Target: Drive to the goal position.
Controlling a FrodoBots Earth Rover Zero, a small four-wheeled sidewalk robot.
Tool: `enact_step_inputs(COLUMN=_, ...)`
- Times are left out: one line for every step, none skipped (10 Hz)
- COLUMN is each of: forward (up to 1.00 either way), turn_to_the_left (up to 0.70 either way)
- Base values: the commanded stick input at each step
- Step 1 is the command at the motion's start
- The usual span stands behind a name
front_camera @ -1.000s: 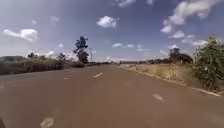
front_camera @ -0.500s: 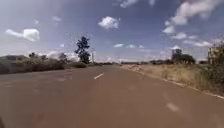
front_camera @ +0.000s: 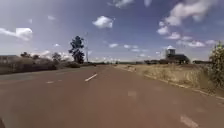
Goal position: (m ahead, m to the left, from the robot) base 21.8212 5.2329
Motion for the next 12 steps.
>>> enact_step_inputs(forward=1.00, turn_to_the_left=-0.30)
enact_step_inputs(forward=1.00, turn_to_the_left=-0.22)
enact_step_inputs(forward=1.00, turn_to_the_left=-0.07)
enact_step_inputs(forward=1.00, turn_to_the_left=0.02)
enact_step_inputs(forward=1.00, turn_to_the_left=0.02)
enact_step_inputs(forward=1.00, turn_to_the_left=0.02)
enact_step_inputs(forward=1.00, turn_to_the_left=0.02)
enact_step_inputs(forward=1.00, turn_to_the_left=0.02)
enact_step_inputs(forward=1.00, turn_to_the_left=0.02)
enact_step_inputs(forward=1.00, turn_to_the_left=0.02)
enact_step_inputs(forward=1.00, turn_to_the_left=-0.14)
enact_step_inputs(forward=1.00, turn_to_the_left=-0.31)
